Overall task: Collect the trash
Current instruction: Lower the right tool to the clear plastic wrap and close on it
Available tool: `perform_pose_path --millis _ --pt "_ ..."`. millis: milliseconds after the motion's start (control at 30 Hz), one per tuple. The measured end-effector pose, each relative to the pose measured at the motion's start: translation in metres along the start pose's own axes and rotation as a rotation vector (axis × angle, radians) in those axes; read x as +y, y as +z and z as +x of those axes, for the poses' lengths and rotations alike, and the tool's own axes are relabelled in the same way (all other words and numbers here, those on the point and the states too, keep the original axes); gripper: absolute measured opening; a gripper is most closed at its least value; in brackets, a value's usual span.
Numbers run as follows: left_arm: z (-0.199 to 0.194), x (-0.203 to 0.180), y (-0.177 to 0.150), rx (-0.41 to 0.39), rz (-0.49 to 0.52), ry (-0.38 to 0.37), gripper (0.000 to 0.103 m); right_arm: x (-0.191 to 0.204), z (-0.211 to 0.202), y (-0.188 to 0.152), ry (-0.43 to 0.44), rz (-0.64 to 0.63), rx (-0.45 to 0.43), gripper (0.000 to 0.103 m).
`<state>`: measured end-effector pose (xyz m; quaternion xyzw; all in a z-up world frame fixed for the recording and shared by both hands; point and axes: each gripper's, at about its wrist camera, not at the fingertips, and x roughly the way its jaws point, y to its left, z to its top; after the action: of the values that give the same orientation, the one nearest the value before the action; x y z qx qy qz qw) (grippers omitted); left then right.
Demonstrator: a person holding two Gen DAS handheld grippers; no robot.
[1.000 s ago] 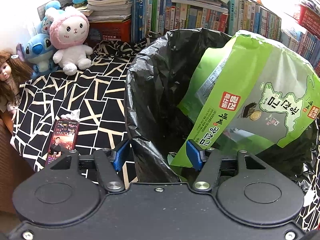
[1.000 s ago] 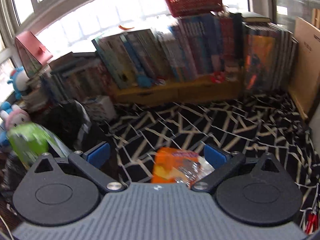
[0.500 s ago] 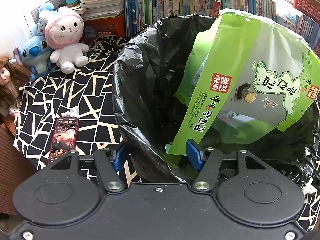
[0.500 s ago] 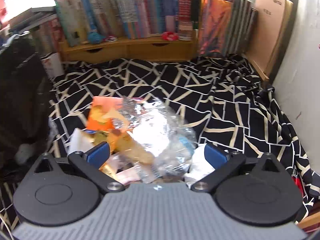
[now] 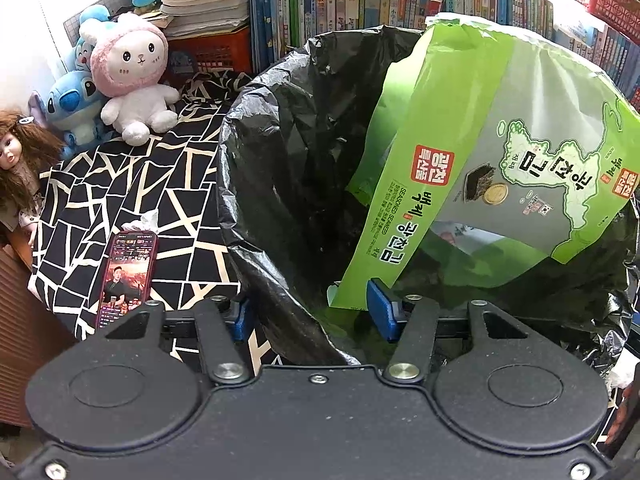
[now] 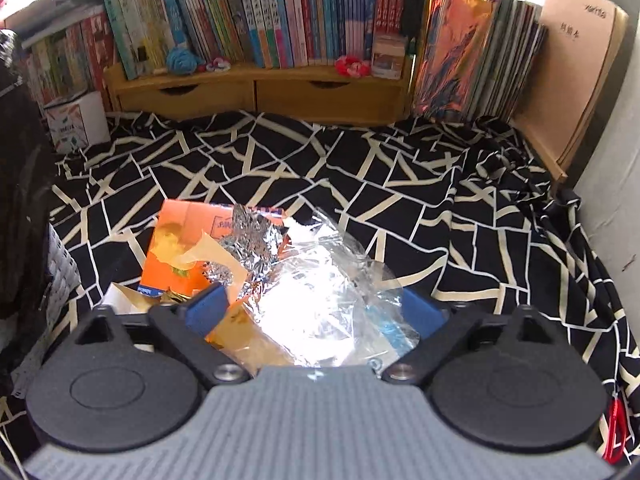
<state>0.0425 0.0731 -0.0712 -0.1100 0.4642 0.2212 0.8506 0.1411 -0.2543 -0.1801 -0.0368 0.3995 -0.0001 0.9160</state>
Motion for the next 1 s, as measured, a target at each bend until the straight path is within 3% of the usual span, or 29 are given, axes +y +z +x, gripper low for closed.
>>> perform_pose_path --millis 167,233,267,300,333,400,467,533,600,767,933,1000 --pt "-0.006 0.001 -0.002 -0.026 0.005 -0.033 0.053 -0.007 0.010 -0.001 0.033 0.030 0.051 0.074" --pt "-0.008 0.000 -0.003 -0.036 0.004 -0.046 0.053 -0.011 0.007 0.001 0.056 0.037 0.050 0.061" --pt "-0.008 0.000 -0.003 -0.037 0.004 -0.045 0.052 -0.013 0.004 0.002 0.061 0.048 0.047 0.054" --pt "-0.009 -0.001 -0.004 -0.036 0.004 -0.043 0.051 -0.014 0.001 0.004 0.062 0.062 0.044 0.033" --pt "-0.008 -0.001 -0.004 -0.034 0.003 -0.043 0.050 -0.017 -0.002 0.007 0.059 0.078 0.044 0.024" --pt "-0.008 0.000 -0.004 -0.030 -0.001 -0.046 0.049 -0.024 -0.009 0.011 0.082 0.122 0.032 0.024" --pt "-0.009 0.000 -0.004 -0.031 -0.004 -0.047 0.049 -0.028 -0.015 0.015 0.082 0.137 0.015 0.031" --pt "-0.008 0.001 -0.005 -0.032 -0.005 -0.049 0.049 -0.028 -0.015 0.016 0.071 0.110 0.028 0.086" --pt "-0.008 0.001 -0.005 -0.032 -0.004 -0.049 0.049 -0.025 -0.010 0.013 0.086 0.074 0.054 0.101" --pt "-0.008 0.000 -0.005 -0.032 0.005 -0.050 0.049 -0.010 0.005 -0.001 0.057 -0.015 0.120 0.099" --pt "-0.010 0.000 -0.005 -0.038 0.006 -0.051 0.049 -0.012 0.006 0.000 0.066 0.039 0.135 0.068" --pt "-0.010 0.000 -0.006 -0.038 0.002 -0.052 0.049 -0.013 0.001 0.002 0.078 0.043 0.121 0.064"
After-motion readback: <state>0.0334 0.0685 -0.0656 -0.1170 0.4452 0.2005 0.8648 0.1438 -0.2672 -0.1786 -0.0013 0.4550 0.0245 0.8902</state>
